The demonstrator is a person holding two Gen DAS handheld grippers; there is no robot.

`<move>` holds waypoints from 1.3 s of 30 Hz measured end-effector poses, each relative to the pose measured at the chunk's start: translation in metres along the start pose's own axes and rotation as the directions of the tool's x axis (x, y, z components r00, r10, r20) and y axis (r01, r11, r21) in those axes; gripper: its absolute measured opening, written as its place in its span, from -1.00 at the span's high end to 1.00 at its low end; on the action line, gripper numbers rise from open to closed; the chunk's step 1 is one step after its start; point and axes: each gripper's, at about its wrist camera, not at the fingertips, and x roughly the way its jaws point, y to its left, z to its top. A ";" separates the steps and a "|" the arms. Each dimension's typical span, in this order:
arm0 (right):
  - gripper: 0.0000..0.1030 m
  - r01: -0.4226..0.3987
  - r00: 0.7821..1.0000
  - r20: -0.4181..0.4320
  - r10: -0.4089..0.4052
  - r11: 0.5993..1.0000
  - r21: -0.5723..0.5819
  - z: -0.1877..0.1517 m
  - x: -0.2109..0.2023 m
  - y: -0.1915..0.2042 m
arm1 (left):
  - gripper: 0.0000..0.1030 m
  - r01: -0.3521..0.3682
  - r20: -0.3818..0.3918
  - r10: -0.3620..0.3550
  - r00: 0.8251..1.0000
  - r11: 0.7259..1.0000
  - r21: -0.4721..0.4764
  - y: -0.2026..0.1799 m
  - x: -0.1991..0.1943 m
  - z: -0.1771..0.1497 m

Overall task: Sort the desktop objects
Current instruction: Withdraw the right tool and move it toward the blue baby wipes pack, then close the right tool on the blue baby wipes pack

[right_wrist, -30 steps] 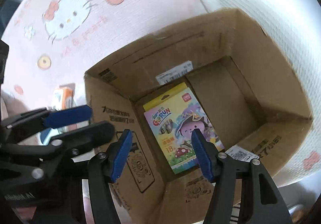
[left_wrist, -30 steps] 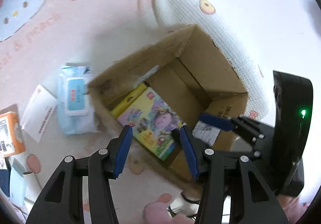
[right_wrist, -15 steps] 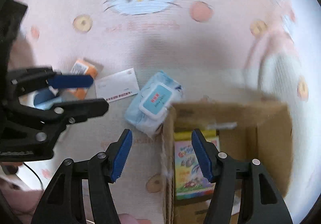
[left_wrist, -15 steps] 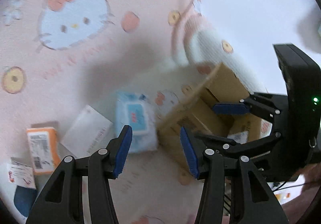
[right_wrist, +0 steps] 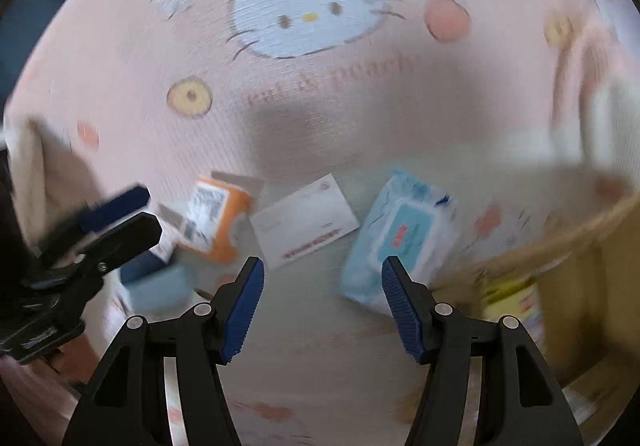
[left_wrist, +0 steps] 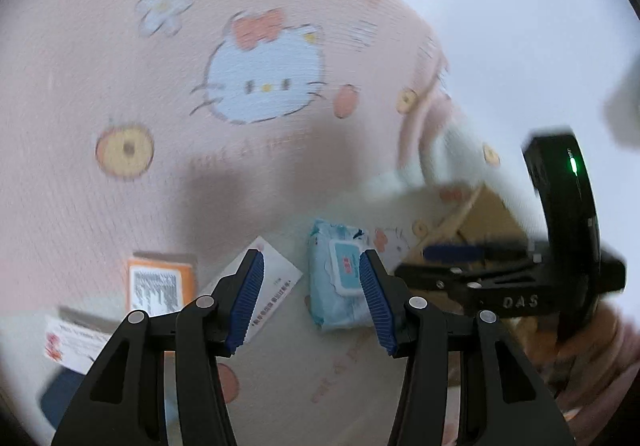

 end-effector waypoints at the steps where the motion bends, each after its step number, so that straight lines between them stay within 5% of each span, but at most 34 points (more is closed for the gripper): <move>1: -0.15 -0.006 1.000 -0.001 0.006 1.000 0.022 -0.003 0.003 -0.002 | -0.05 0.014 -0.005 -0.014 1.000 0.999 -0.036 0.007 0.004 -0.001; 4: -0.15 0.012 0.999 -0.031 -0.010 0.999 0.048 -0.013 0.022 -0.010 | -0.05 0.037 -0.028 -0.040 0.999 0.994 -0.101 0.018 0.021 -0.011; 10: 0.46 0.220 0.975 0.034 -0.218 0.965 -0.139 -0.031 0.041 0.007 | -0.01 0.110 -0.104 -0.132 0.986 0.973 -0.202 0.031 0.063 -0.029; 12: 0.66 0.350 0.937 0.104 -0.334 0.900 -0.258 -0.038 0.048 0.022 | 0.16 0.122 -0.130 -0.153 0.980 0.968 -0.220 0.034 0.076 -0.032; 14: 0.69 0.394 0.919 0.123 -0.374 0.862 -0.320 -0.045 0.056 0.029 | 0.43 0.122 -0.153 -0.161 0.975 0.964 -0.238 0.038 0.085 -0.038; 17: 0.70 0.433 0.899 0.118 -0.422 0.814 -0.387 -0.065 0.069 0.034 | 0.56 0.126 -0.193 -0.181 0.964 0.956 -0.266 0.044 0.103 -0.045; 23: 0.70 0.499 0.848 0.111 -0.518 0.711 -0.495 -0.108 0.096 0.031 | 0.56 0.194 -0.267 -0.293 0.918 0.919 -0.344 0.054 0.132 -0.063; 26: 0.69 0.564 0.798 0.156 -0.582 0.632 -0.531 -0.123 0.107 0.025 | 0.56 0.194 -0.286 -0.314 0.905 0.905 -0.378 0.057 0.145 -0.071; 29: 0.69 0.587 0.773 0.175 -0.609 0.583 -0.562 -0.132 0.117 0.020 | 0.54 0.180 -0.303 -0.329 0.894 0.886 -0.428 0.063 0.159 -0.079; 31: 0.69 0.626 0.727 0.217 -0.652 0.498 -0.600 -0.137 0.129 0.019 | 0.51 0.184 -0.313 -0.360 0.879 0.860 -0.475 0.068 0.172 -0.083; 33: 0.69 0.658 0.682 0.266 -0.682 0.413 -0.630 -0.141 0.139 0.019 | 0.35 0.211 -0.318 -0.408 0.856 0.836 -0.507 0.070 0.185 -0.085; 35: 0.68 0.667 0.668 0.292 -0.685 0.377 -0.642 -0.144 0.143 0.019 | 0.10 0.228 -0.324 -0.427 0.844 0.834 -0.502 0.069 0.193 -0.085; 39: 0.66 0.684 0.635 0.333 -0.697 0.307 -0.662 -0.153 0.151 0.022 | 0.01 0.242 -0.346 -0.433 0.832 0.845 -0.477 0.061 0.209 -0.079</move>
